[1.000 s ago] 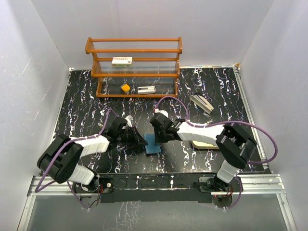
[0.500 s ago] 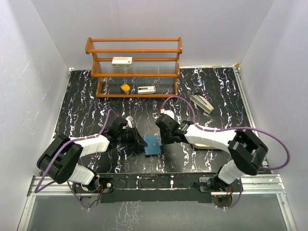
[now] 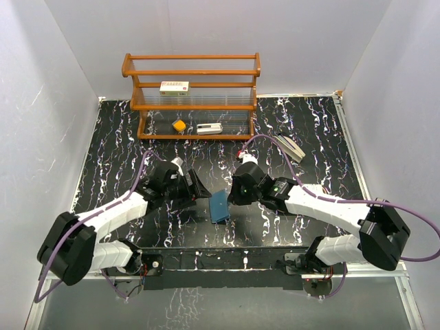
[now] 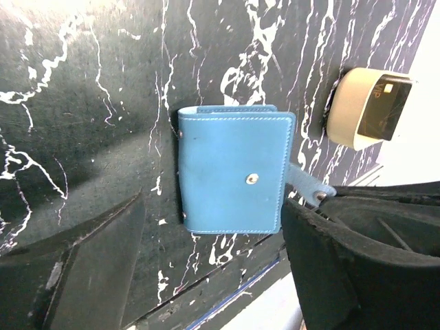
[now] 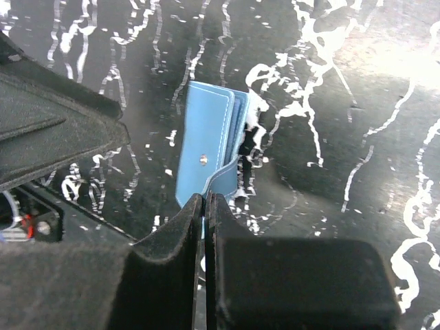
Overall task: Put the credit cards into the card holder
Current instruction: Open the card holder at the center of the board.
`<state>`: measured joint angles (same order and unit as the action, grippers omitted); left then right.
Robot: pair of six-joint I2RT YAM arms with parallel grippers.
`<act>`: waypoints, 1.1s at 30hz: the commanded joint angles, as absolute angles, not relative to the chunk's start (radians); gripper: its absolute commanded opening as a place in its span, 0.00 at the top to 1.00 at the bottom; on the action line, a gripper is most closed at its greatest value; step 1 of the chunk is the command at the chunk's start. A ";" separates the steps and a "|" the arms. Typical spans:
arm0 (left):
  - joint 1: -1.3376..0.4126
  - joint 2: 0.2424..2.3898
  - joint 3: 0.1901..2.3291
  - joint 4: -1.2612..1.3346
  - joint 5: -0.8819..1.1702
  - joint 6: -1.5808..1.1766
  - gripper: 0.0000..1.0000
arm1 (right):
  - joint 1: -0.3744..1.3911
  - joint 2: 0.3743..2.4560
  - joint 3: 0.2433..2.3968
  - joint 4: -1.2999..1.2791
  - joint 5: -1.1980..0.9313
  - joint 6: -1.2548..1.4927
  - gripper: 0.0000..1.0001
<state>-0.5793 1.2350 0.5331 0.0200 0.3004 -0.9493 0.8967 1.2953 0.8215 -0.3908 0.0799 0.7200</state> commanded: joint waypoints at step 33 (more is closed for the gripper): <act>-0.584 1.093 0.560 -0.270 0.217 -0.805 0.32 | 0.893 1.236 0.757 -0.272 0.151 0.793 1.00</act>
